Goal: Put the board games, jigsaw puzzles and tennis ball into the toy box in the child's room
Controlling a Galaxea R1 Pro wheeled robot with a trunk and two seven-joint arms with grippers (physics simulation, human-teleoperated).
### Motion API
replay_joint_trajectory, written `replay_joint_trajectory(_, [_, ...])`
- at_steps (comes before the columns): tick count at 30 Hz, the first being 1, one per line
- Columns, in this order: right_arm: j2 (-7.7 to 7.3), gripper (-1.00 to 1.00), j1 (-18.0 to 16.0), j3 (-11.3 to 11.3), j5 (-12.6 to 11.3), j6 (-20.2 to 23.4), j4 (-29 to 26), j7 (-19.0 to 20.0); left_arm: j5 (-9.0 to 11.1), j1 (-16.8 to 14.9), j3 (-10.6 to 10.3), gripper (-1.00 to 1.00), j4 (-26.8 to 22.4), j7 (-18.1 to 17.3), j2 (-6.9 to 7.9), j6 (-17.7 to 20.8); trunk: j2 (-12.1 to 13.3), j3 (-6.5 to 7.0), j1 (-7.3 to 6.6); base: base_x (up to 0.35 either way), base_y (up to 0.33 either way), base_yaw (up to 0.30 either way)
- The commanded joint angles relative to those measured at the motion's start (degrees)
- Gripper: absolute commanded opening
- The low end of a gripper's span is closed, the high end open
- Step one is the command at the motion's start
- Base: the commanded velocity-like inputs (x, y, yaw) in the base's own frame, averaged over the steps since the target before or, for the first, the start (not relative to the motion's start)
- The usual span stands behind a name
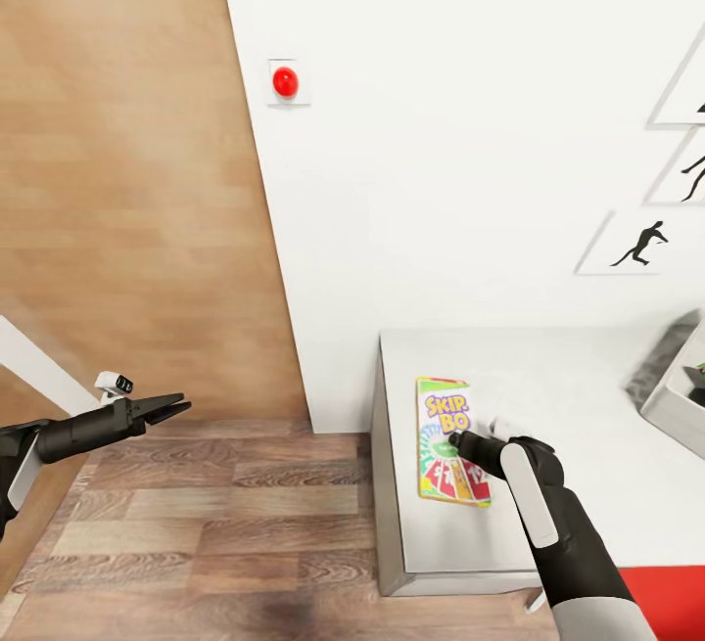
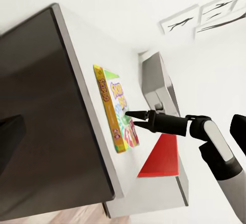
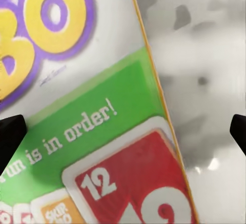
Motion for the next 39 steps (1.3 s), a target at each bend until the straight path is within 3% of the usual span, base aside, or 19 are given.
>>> replay_joint_trajectory(1, [0.06,1.00,0.0,-0.1,-1.3,0.1,0.1,-0.4,0.0,-0.1,0.0,1.00,0.0,-0.2,0.01,0.6,-0.1,-0.11,0.04,0.000,0.063,0.000])
replay_joint_trajectory(39, [0.01,1.00,0.0,-0.1,-1.3,0.1,0.1,-0.4,0.0,-0.1,0.0,1.00,0.0,-0.2,0.01,0.6,-0.1,-0.11,0.04,0.034,0.058,0.000])
